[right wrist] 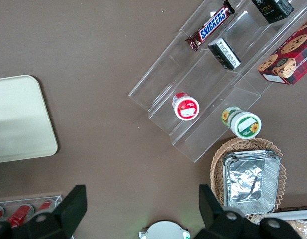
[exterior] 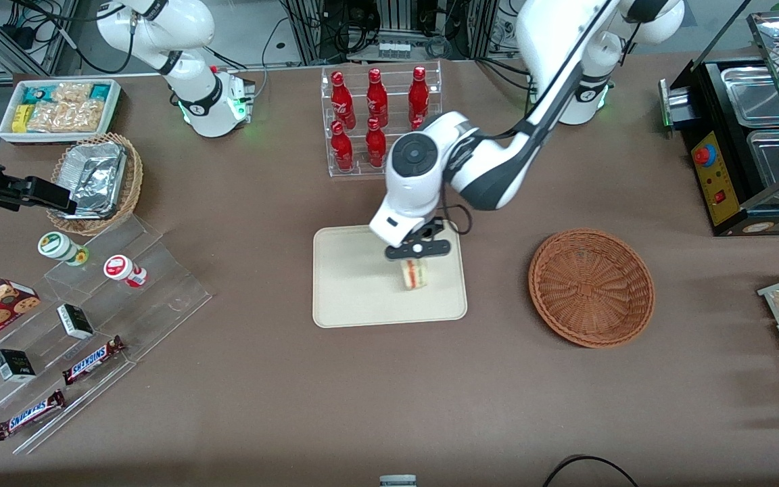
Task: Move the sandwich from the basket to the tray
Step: 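Lower the sandwich onto the tray and open the left gripper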
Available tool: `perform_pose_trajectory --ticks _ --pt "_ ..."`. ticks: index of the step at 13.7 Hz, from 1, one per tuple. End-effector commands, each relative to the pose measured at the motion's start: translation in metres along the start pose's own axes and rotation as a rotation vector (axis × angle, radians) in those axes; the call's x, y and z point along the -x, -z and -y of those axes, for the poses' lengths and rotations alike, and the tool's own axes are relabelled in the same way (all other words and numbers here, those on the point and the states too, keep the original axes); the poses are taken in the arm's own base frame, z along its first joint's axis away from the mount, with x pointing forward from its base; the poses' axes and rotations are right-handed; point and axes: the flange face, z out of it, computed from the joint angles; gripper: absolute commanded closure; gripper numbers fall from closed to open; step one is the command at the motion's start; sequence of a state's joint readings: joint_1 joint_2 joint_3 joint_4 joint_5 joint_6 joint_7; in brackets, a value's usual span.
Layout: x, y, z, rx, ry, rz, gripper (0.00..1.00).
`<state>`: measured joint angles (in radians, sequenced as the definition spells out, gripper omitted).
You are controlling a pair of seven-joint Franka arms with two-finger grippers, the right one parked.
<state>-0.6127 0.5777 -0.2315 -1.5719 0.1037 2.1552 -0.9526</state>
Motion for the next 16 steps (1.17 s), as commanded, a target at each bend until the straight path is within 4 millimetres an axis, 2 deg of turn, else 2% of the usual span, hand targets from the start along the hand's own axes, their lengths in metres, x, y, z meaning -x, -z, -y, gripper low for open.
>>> perform_pose_trajectory --ticks 1,11,15,16 --pt "0.006 -0.015 -0.024 0.034 0.013 -0.039 1.0" --pt "0.02 -0.065 -0.034 0.003 -0.025 -0.049 1.0" --pt "0.02 -0.066 -0.036 0.007 -0.039 -0.07 1.0" --pt "0.02 -0.065 -0.037 0.016 -0.037 -0.077 0.86"
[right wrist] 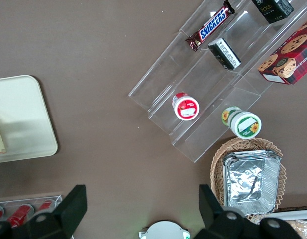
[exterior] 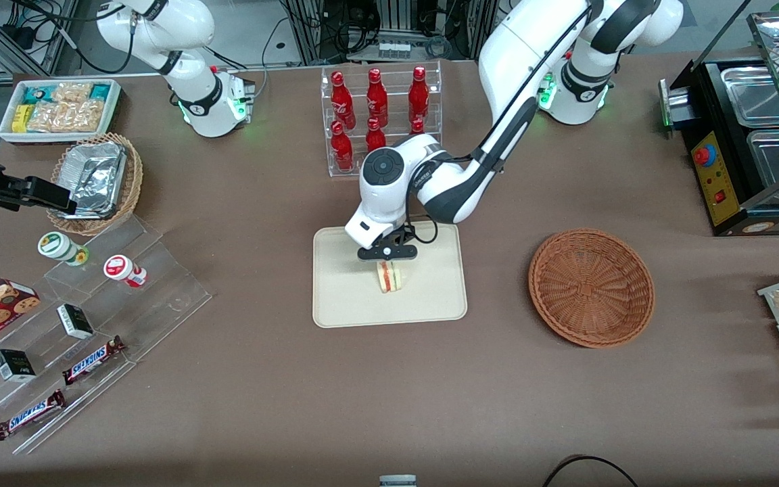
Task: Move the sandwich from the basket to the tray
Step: 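Lower the sandwich onto the tray and open the left gripper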
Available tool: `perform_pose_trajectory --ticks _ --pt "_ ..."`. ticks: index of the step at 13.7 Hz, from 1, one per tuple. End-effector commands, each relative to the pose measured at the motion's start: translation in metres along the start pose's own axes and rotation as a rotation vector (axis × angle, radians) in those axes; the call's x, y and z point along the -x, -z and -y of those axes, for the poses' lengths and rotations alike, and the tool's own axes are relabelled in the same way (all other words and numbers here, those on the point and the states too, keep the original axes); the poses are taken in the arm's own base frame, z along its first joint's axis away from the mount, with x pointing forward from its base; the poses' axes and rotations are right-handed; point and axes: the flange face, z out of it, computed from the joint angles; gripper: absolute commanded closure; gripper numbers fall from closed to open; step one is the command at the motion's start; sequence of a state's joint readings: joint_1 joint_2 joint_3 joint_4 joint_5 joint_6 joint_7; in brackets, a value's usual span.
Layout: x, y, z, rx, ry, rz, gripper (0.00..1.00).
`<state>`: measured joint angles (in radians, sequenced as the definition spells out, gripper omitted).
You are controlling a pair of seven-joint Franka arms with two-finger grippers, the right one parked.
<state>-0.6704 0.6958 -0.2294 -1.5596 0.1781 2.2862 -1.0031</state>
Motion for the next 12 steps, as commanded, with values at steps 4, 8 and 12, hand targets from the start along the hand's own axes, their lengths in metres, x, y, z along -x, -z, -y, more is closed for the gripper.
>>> perform_pose_trajectory --ticks 4,8,12 --pt "-0.006 0.013 -0.006 0.009 0.014 -0.044 0.01" --pt "-0.015 0.073 0.009 -0.035 0.044 -0.042 0.01" --pt "-0.045 0.167 0.064 -0.07 0.148 -0.031 0.0"
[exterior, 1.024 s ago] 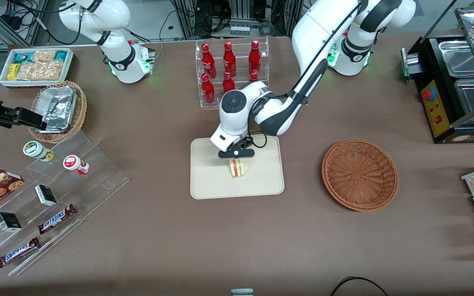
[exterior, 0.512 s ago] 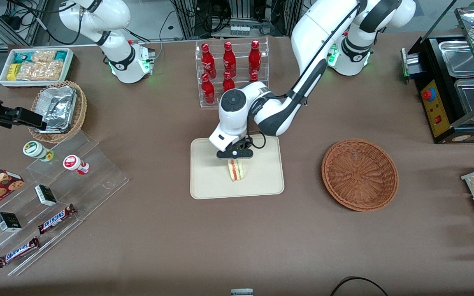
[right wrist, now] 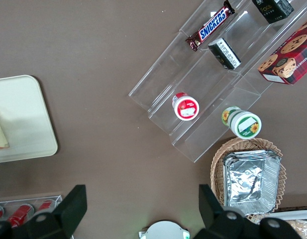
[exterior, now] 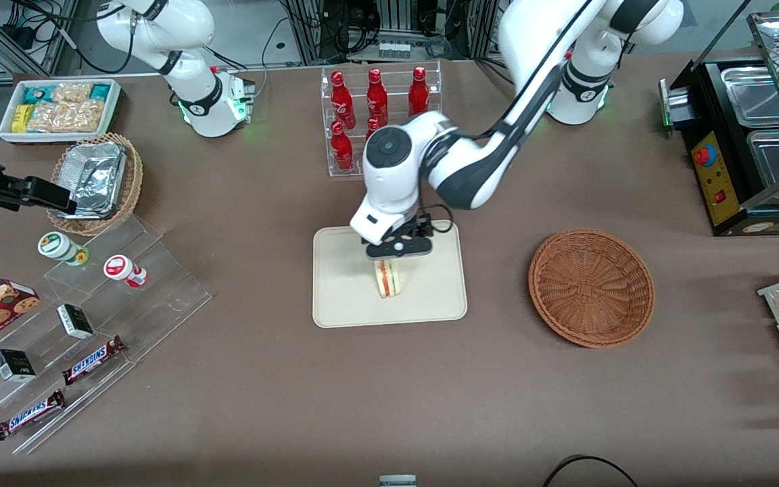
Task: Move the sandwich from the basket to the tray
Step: 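Lower the sandwich onto the tray and open the left gripper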
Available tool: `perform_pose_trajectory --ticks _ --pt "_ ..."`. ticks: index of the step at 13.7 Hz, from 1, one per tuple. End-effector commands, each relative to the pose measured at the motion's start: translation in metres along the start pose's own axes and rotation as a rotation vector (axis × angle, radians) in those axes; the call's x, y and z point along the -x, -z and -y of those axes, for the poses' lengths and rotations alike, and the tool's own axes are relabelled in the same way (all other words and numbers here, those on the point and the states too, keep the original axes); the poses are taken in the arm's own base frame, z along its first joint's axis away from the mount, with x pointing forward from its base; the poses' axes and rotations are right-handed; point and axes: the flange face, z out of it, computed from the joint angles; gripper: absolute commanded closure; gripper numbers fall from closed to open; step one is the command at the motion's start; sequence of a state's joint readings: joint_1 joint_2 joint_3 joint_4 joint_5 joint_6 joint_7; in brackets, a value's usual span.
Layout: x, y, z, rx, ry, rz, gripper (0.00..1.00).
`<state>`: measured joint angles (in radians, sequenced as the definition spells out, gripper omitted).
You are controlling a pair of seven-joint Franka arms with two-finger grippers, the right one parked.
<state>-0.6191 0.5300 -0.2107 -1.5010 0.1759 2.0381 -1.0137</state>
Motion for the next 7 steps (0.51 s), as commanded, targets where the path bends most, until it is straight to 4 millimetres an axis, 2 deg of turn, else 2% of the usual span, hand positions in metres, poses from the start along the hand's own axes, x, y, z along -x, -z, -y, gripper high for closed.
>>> perform_pose_trajectory --ticks 1,2,4,7 --pt "-0.02 0.065 0.049 -0.018 0.084 0.007 0.0" --pt "-0.033 0.085 0.073 -0.037 0.117 0.01 0.0" --pt "-0.044 0.124 0.113 -0.072 0.114 0.017 0.0" --pt "-0.071 0.175 0.191 -0.065 0.063 0.065 0.0"
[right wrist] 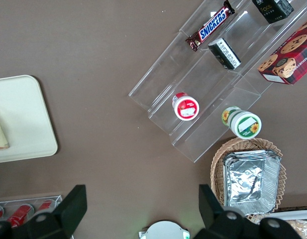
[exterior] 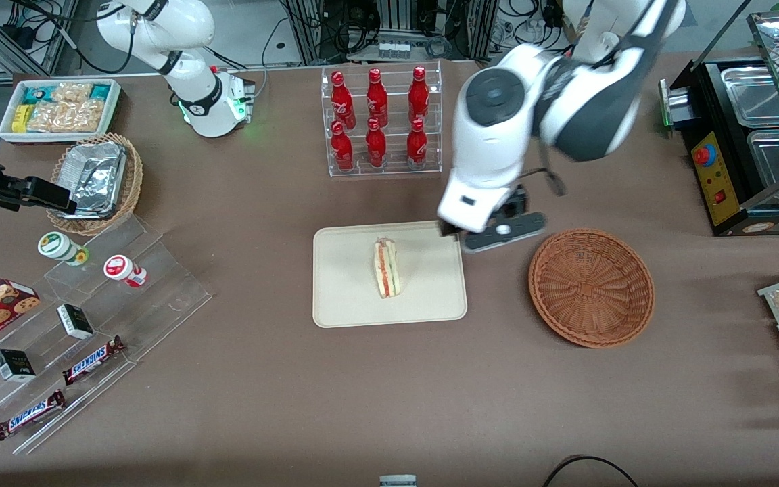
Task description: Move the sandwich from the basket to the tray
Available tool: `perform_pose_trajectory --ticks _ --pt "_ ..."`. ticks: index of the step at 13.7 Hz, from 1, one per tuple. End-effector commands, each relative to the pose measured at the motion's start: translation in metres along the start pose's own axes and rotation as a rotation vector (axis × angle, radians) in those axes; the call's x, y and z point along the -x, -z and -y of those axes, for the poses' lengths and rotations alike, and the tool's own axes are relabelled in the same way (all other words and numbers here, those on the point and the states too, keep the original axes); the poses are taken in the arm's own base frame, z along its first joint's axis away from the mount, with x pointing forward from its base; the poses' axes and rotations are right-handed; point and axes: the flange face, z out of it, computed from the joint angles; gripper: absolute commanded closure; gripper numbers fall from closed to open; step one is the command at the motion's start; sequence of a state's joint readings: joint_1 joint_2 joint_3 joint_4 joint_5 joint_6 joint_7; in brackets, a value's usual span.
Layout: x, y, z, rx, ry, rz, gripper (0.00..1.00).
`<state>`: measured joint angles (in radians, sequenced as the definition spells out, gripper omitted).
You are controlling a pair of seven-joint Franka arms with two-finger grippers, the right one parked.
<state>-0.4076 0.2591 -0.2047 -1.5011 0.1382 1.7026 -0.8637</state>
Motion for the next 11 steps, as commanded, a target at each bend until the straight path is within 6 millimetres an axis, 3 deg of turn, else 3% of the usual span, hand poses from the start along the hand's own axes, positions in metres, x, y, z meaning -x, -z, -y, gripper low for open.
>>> perform_pose_trajectory --ticks 1,5,11 --pt "-0.021 0.037 0.075 0.023 -0.064 0.045 0.0" --pt "-0.045 0.063 0.16 0.023 -0.173 0.077 0.0" --pt "-0.059 0.081 0.229 0.014 -0.275 0.08 0.0"
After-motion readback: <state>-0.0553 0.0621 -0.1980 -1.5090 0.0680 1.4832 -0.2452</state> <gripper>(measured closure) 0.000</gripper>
